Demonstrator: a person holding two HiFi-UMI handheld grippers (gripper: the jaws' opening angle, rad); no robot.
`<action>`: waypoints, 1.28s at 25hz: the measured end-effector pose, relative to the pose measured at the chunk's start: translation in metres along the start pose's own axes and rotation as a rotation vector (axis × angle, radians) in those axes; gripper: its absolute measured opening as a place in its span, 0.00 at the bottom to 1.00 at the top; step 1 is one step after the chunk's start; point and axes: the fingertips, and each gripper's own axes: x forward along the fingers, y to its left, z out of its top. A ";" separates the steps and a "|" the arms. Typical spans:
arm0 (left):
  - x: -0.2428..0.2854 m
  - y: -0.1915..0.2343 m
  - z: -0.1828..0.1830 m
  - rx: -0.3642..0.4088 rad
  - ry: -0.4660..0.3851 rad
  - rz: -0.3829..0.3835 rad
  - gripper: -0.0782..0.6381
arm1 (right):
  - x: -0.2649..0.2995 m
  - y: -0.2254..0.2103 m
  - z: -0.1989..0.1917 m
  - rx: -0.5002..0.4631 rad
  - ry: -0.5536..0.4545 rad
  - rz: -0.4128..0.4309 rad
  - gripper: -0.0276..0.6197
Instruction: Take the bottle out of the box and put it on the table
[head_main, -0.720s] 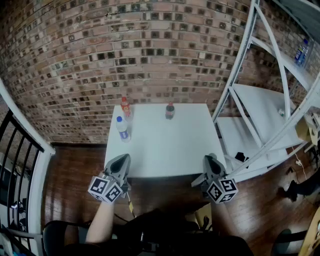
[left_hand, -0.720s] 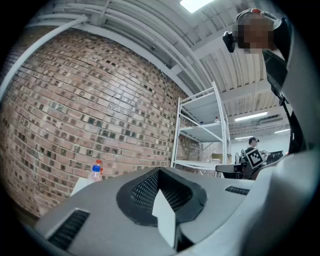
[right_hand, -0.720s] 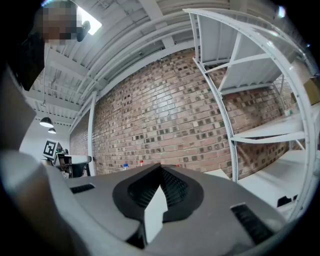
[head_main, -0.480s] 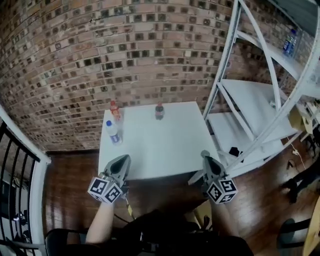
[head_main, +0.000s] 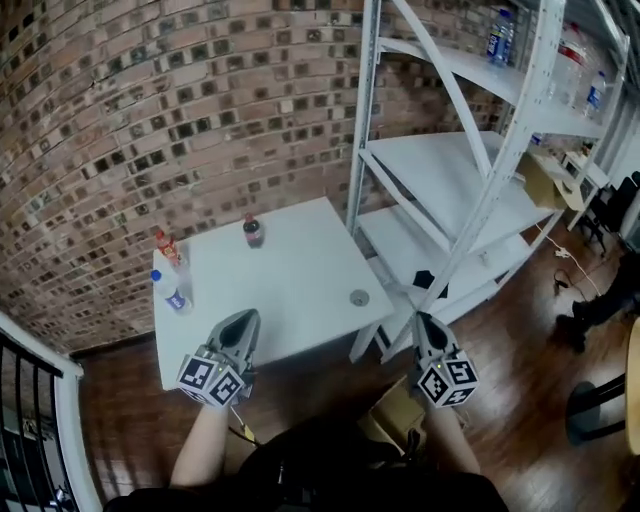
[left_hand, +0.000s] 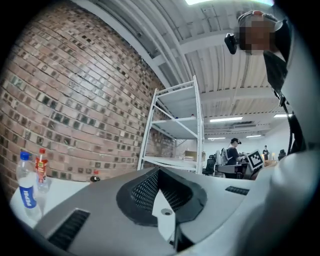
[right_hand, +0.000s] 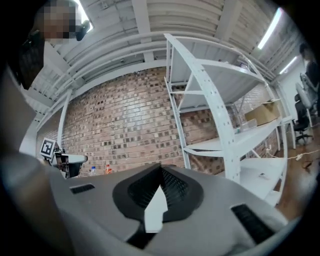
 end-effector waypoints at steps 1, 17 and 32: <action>0.012 -0.010 -0.004 -0.003 0.003 -0.026 0.11 | -0.010 -0.013 0.002 -0.001 -0.005 -0.026 0.05; 0.132 -0.175 -0.040 -0.066 0.017 -0.453 0.11 | -0.180 -0.126 0.023 -0.001 -0.126 -0.473 0.05; 0.108 -0.198 -0.069 -0.150 0.114 -0.696 0.11 | -0.269 -0.040 -0.007 -0.040 -0.045 -0.733 0.05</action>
